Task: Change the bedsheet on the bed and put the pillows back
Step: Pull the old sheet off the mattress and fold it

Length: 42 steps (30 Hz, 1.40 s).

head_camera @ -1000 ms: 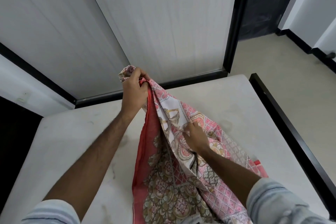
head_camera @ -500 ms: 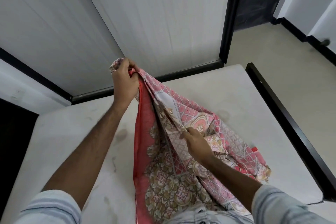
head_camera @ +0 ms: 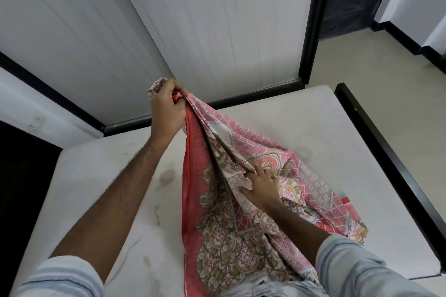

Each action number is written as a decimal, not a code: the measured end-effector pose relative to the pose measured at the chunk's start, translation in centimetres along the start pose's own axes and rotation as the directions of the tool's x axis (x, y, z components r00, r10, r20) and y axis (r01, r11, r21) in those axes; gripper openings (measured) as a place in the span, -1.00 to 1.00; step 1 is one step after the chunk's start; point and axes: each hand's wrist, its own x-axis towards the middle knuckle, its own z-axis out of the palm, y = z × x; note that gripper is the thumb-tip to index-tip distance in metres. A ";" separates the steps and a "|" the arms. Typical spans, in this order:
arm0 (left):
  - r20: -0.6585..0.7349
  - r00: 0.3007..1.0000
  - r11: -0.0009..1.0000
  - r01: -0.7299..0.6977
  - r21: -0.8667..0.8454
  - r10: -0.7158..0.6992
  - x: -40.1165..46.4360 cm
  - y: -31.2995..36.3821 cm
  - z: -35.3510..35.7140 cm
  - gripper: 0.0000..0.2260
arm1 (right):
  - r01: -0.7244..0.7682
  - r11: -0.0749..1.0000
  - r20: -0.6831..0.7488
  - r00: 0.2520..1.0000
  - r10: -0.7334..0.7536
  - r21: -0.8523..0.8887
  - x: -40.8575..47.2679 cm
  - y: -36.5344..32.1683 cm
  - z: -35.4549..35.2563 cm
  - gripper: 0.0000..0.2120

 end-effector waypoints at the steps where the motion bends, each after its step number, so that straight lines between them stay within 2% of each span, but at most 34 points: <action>1: -0.002 1.000 1.000 0.001 0.004 -0.001 0.0 0.0 0.0 -0.75 | 0.013 1.000 0.016 1.000 -0.013 -0.011 -0.1 -0.3 0.2 -0.53; 6: 0.004 1.000 1.000 -0.002 0.008 0.002 0.1 -0.6 -0.2 -0.73 | 0.048 0.998 0.032 0.998 -0.046 -0.046 -0.6 -0.6 1.1 -0.64; 8: -0.004 1.000 1.000 -0.012 0.013 0.012 0.1 -0.8 -0.3 -0.72 | 0.087 0.994 -0.017 0.996 -0.089 -0.063 -1.1 0.0 1.2 -0.67; 10: -0.020 1.000 1.000 -0.007 0.013 0.007 0.2 -1.2 -0.4 -0.70 | 0.164 0.975 -0.111 0.977 -0.181 -0.150 -1.7 0.9 1.2 -0.72; 14: -0.027 1.000 1.000 -0.004 0.007 0.004 0.2 -1.8 -0.5 -0.69 | 0.248 0.939 -0.169 0.941 -0.292 -0.239 -3.3 2.2 0.6 -0.77; 17: -0.024 1.000 1.000 0.000 0.012 0.001 0.4 -1.9 -0.6 -0.65 | 0.260 0.943 -0.210 0.930 -0.303 -0.206 -4.4 2.9 -0.3 -0.72; 20: -0.056 0.998 1.000 0.008 0.017 -0.007 1.2 -2.3 -1.1 -0.64 | 0.199 0.973 -0.274 0.935 -0.225 -0.120 -6.0 3.9 -2.1 -0.64; 24: -0.072 0.997 1.000 -0.004 0.030 0.006 2.4 -2.3 -1.4 -0.67 | 0.100 0.994 -0.376 0.924 -0.073 0.054 -6.7 5.4 -7.5 -0.81; 26: -0.075 0.997 1.000 -0.007 0.030 0.009 3.1 -2.0 -1.3 -0.69 | 0.065 0.996 -0.449 0.893 -0.033 0.056 -6.0 6.4 -11.6 -0.76; 29: -0.083 0.997 0.999 0.000 0.051 0.004 4.7 -2.2 -1.3 -0.72 | 0.088 0.996 -0.575 0.815 -0.072 0.001 -4.3 7.7 -18.5 -0.69; 35: -0.081 0.996 1.000 0.031 -0.003 -0.031 6.4 -1.7 -1.3 -0.71 | 0.274 0.956 -0.605 0.780 -0.158 0.104 -1.4 7.5 -29.4 -0.75; 38: -0.064 0.998 0.999 0.027 -0.028 -0.028 6.1 -1.7 -1.4 -0.86 | 0.312 0.939 -0.632 0.760 -0.154 0.146 -1.4 7.0 -31.7 -0.74; 42: -0.060 0.998 1.000 0.011 -0.015 -0.011 5.1 -2.1 -1.5 -0.94 | 0.310 0.942 -0.633 0.757 -0.164 0.127 -1.5 6.5 -32.5 -0.87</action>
